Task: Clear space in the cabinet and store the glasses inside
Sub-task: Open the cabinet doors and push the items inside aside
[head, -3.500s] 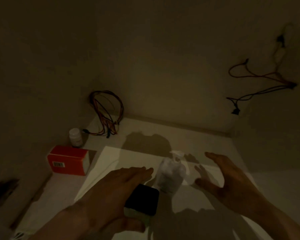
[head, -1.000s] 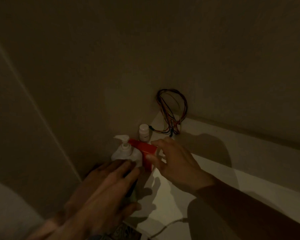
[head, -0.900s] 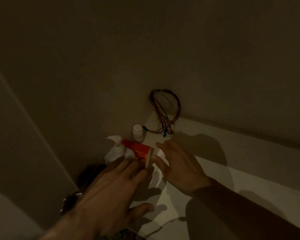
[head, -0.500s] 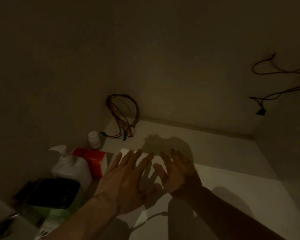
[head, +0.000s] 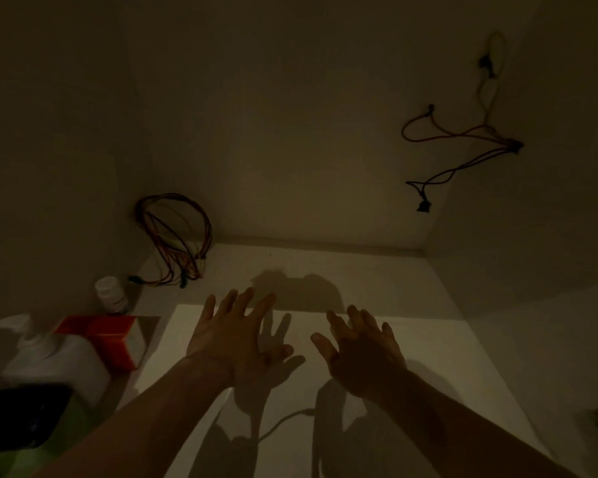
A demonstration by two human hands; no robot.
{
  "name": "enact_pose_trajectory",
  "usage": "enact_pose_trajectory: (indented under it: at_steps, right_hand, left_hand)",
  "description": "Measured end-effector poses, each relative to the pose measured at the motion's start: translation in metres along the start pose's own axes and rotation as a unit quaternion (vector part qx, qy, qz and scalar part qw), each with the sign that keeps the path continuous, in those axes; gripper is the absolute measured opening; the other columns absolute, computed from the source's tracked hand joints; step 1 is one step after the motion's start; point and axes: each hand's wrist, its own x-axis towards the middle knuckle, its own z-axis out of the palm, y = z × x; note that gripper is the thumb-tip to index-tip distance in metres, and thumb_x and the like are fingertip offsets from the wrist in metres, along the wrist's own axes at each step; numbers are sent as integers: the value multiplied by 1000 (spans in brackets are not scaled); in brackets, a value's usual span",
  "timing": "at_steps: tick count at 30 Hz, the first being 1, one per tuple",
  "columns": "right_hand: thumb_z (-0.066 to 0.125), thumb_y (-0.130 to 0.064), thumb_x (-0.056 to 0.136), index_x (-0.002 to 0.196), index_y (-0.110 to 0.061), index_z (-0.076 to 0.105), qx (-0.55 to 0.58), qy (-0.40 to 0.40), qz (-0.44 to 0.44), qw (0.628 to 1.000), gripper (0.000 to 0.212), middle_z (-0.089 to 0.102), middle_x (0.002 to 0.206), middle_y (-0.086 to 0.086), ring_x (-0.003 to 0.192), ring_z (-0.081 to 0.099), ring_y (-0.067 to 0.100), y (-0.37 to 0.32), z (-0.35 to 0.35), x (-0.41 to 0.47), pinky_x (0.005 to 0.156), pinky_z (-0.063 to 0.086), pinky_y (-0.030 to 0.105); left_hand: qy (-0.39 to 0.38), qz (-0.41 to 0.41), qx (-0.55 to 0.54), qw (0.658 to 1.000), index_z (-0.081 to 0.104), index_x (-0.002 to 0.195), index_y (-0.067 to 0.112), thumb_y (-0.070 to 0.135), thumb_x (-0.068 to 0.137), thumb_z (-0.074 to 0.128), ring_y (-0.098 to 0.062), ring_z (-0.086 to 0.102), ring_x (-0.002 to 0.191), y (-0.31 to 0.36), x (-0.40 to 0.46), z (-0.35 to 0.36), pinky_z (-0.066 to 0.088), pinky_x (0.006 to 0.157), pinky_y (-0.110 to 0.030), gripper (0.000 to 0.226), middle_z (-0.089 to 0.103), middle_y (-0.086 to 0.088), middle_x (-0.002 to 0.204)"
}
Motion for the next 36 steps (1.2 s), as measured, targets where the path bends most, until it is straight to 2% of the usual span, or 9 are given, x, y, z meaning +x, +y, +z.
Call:
enact_pose_trajectory:
  at_steps: [8,13,16,20,24,29,31,33,36]
  right_hand:
    - [6,-72,93,157,-32,16,10,-39,19,999,76,12,167,9,153,11,32,-2,4,-3,121,13,58]
    - [14,-70,96,155,-32,23,22,-64,40,997,70,21,164,7,149,22,31,-8,-24,-28,118,22,55]
    - [15,-69,96,156,-31,22,6,-91,39,995,71,23,164,9,148,23,33,-14,-47,-64,117,25,55]
    - [14,-67,98,157,-31,19,24,-143,59,988,69,19,165,9,149,20,33,-23,-89,-115,118,22,54]
    - [16,-66,98,154,-32,26,40,-140,63,987,66,28,160,9,145,27,33,-39,-158,-166,114,28,52]
    - [18,-66,97,153,-34,27,51,-180,66,980,65,27,161,8,146,25,32,-52,-250,-224,116,27,53]
    - [18,-64,98,146,-27,42,31,-196,76,977,65,40,154,12,140,37,33,-57,-289,-248,112,33,50]
    - [14,-65,98,134,-21,54,29,-187,83,978,70,57,137,14,126,50,33,-61,-330,-270,106,38,49]
    - [13,-65,98,148,-23,37,62,-147,84,984,70,42,147,15,137,36,35,-55,-380,-304,112,32,53]
  left_hand:
    - [-34,-12,11,999,-5,155,42,89,77,27,-25,-4,152,2,0,-5,-4,120,-54,97,2,0,167]
    - [-117,-36,-7,992,-3,156,40,94,70,22,-25,-1,152,11,-37,-13,-3,120,-55,104,4,0,167]
    - [-134,-35,-8,990,0,156,40,93,72,27,-25,4,152,19,-65,-33,-1,120,-56,103,8,0,166]
    - [-167,-27,-17,985,1,156,39,86,78,37,-26,6,151,34,-103,-78,0,120,-55,98,8,-1,166]
    - [-179,-7,-21,984,-3,156,42,86,79,34,-25,6,151,49,-147,-148,-1,120,-54,96,9,-1,166]
    - [-227,-19,-39,973,-4,155,42,86,78,34,-21,-2,152,74,-190,-244,-5,120,-52,96,1,4,167]
    - [-224,-17,-44,973,-3,156,41,86,79,32,-22,-1,152,85,-207,-281,-4,121,-51,95,2,3,167]
    - [-211,-19,-37,977,-1,156,40,87,79,30,-23,2,152,95,-224,-320,-2,121,-51,96,5,1,167]
    - [-186,-16,-21,982,2,156,41,89,75,26,-25,8,151,113,-252,-365,2,121,-52,97,11,-2,166]
